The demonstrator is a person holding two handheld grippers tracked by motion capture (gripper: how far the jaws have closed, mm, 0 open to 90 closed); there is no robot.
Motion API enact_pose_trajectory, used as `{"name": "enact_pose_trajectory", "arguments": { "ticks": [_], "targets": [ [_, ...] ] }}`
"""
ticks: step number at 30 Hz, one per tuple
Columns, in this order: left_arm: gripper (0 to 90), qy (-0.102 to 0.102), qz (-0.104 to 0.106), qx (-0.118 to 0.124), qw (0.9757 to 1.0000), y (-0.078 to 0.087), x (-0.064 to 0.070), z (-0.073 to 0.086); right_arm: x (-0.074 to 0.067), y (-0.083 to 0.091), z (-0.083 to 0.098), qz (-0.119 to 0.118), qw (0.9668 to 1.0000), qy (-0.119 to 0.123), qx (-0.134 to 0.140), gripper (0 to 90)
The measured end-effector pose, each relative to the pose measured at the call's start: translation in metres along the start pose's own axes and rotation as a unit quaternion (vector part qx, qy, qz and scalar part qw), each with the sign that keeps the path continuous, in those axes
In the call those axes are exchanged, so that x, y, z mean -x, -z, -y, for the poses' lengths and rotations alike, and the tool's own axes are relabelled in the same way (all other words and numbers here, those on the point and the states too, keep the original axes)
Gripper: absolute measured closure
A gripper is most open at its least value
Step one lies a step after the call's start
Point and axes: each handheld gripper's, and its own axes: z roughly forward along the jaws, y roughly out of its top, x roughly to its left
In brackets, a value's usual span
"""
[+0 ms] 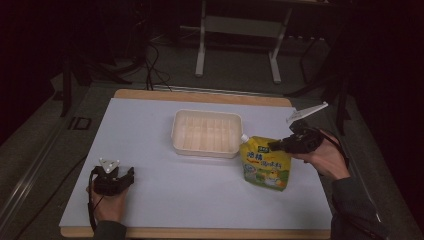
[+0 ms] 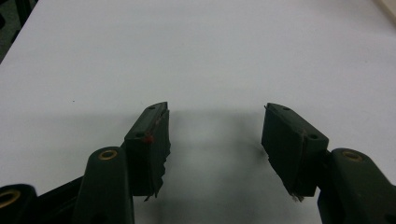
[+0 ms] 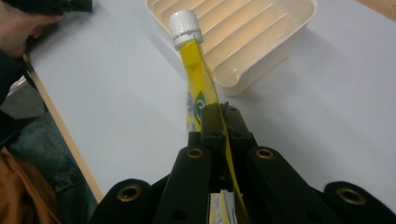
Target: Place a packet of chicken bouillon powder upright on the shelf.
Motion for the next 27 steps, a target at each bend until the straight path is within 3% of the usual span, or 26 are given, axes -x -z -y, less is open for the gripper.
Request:
{"name": "enact_pose_trajectory", "arguments": {
  "ticks": [6,11,27],
  "targets": [
    [41.6,0.0,-0.001,0.0,1.0,0.0,0.0,0.0,0.004,0.004,0.002,0.013,0.9997,-0.019,0.01,90.0],
    [41.6,0.0,0.0,0.0,1.0,0.0,0.0,0.0,0.007,0.008,0.002,0.01,0.9986,-0.04,0.034,90.0],
    [41.5,0.003,0.0,0.0,1.0,0.0,0.0,0.0,0.013,0.025,0.002,0.034,0.9897,-0.092,0.104,90.0]
  ]
}}
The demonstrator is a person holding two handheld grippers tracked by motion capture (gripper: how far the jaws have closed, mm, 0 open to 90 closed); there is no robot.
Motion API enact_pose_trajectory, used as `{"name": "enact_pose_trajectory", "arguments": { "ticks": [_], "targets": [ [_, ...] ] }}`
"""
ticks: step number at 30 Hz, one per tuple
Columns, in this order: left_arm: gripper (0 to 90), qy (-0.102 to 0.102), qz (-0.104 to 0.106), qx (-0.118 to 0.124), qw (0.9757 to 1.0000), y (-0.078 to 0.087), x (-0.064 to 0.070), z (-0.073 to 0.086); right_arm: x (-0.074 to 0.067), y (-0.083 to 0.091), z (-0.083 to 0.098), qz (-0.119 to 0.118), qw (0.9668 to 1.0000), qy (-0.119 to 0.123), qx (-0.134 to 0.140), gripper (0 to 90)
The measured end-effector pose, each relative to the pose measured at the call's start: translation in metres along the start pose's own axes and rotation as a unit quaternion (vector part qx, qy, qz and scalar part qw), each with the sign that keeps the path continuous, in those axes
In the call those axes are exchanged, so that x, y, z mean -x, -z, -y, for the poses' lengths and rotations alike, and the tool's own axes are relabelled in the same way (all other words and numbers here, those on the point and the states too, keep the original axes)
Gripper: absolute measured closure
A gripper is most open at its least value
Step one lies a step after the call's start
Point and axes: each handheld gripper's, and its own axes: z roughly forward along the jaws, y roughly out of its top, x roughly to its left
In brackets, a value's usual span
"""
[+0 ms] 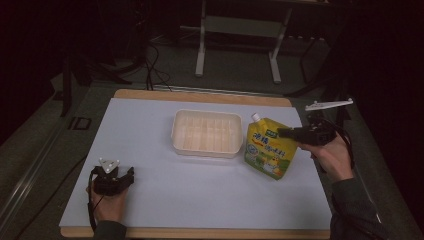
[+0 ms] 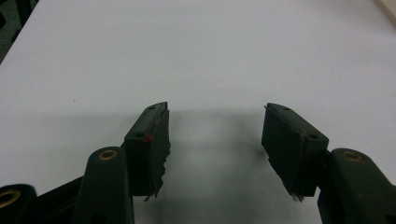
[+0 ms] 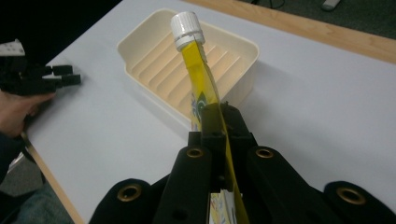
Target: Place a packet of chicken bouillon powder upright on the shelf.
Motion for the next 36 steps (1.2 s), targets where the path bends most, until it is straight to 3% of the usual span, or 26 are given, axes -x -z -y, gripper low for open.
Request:
{"name": "enact_pose_trajectory", "arguments": {
  "ticks": [18,36],
  "targets": [
    [41.4,0.004,0.0,0.005,1.0,0.001,-0.001,0.0,-0.001,0.007,-0.002,0.013,0.9972,-0.03,0.067,90.0],
    [41.4,0.007,0.0,0.007,1.0,0.001,-0.002,0.0,-0.006,0.012,-0.006,0.019,0.9881,-0.044,0.146,90.0]
  ]
}}
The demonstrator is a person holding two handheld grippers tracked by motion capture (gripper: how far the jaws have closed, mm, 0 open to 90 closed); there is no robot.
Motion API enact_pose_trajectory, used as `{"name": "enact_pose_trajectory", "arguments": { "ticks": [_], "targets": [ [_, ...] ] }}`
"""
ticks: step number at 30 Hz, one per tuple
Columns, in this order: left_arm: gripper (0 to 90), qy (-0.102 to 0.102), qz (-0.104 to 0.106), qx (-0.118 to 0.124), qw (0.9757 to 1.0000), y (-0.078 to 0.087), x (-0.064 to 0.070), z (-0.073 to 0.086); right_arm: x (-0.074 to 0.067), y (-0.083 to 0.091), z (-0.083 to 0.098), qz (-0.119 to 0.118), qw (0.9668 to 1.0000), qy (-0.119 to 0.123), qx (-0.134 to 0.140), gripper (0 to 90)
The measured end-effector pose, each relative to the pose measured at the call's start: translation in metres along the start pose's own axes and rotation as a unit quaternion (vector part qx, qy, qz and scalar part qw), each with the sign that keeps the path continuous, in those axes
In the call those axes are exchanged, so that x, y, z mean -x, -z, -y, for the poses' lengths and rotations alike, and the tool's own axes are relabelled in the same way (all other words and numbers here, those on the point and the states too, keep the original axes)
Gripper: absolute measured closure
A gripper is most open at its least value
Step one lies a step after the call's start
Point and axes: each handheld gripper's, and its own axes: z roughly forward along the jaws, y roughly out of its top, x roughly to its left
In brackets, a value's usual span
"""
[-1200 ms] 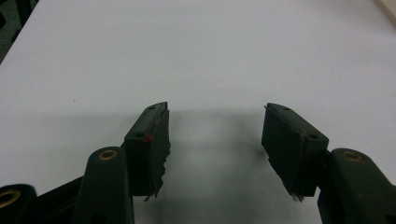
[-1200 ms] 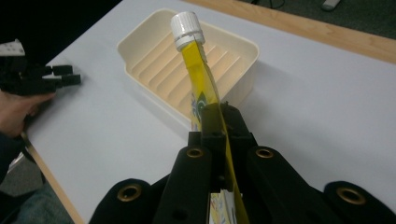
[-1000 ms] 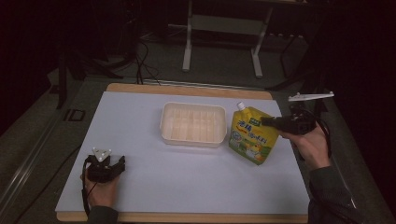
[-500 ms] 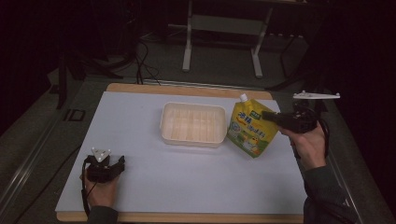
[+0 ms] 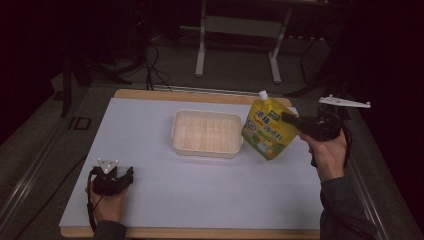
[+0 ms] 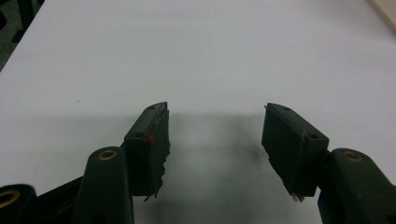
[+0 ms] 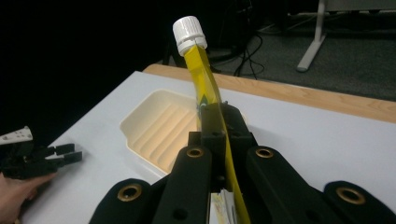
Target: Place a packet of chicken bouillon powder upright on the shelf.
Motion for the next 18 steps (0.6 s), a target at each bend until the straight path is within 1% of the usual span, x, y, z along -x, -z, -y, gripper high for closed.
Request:
{"name": "enact_pose_trajectory", "arguments": {
  "ticks": [3,7,11,15,18],
  "targets": [
    [41.4,0.0,0.0,0.0,1.0,0.0,0.0,0.0,-0.002,0.0,-0.001,-0.003,1.0,0.001,0.009,90.0],
    [41.4,0.0,0.0,0.0,1.0,0.0,0.0,0.0,-0.006,-0.002,-0.003,-0.008,0.9997,-0.003,0.022,90.0],
    [41.4,0.001,0.001,0.0,1.0,0.0,0.0,0.0,-0.008,-0.004,-0.003,-0.015,0.999,-0.014,0.04,90.0],
    [41.4,0.001,0.001,0.001,1.0,0.0,0.0,0.0,-0.01,-0.008,-0.002,-0.023,0.9981,-0.027,0.051,90.0],
    [41.4,0.001,0.001,0.0,1.0,0.0,0.0,0.0,-0.012,-0.011,-0.002,-0.029,0.9973,-0.031,0.06,90.0]
  ]
}}
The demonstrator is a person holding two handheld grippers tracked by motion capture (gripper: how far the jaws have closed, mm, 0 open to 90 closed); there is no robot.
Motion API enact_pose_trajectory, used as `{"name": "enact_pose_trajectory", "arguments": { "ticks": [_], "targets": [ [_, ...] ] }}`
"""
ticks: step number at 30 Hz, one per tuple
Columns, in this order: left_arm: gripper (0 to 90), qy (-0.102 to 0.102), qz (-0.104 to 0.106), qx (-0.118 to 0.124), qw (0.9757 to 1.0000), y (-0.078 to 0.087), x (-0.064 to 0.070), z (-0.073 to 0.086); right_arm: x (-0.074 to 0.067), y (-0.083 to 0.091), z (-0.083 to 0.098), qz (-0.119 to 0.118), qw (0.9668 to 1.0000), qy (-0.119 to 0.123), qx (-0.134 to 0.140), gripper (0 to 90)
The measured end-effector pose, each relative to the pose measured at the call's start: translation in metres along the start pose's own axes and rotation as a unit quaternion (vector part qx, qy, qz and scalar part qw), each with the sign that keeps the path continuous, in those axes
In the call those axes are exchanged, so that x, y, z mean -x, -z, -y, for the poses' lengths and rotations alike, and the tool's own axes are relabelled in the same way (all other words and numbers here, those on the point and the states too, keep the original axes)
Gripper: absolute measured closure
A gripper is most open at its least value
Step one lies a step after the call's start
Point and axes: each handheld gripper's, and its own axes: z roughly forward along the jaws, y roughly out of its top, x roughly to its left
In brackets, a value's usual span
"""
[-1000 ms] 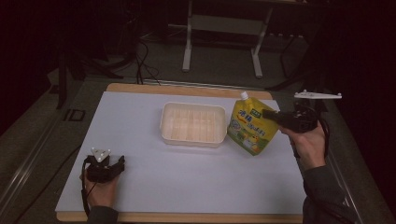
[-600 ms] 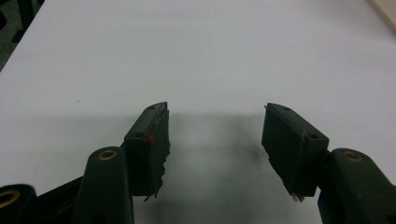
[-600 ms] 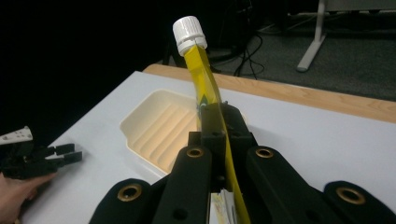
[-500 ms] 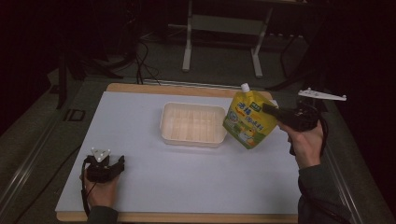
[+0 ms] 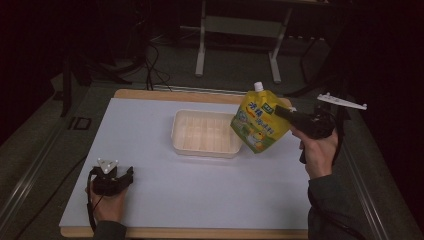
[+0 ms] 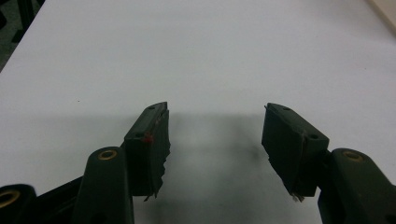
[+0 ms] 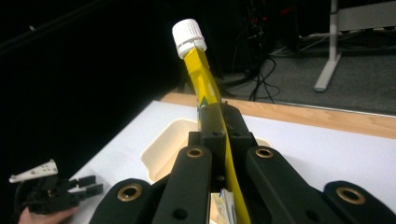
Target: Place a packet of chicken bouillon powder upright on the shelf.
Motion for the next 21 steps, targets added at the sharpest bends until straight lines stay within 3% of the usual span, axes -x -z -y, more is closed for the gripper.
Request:
{"name": "enact_pose_trajectory", "arguments": {
  "ticks": [10,21],
  "targets": [
    [41.4,0.0,0.001,0.0,1.0,0.0,0.0,0.0,-0.003,-0.008,0.005,-0.022,0.9983,-0.04,0.037,90.0],
    [41.1,0.003,0.002,0.002,1.0,0.0,-0.001,0.0,-0.013,-0.024,0.013,-0.035,0.9926,-0.076,0.088,90.0]
  ]
}}
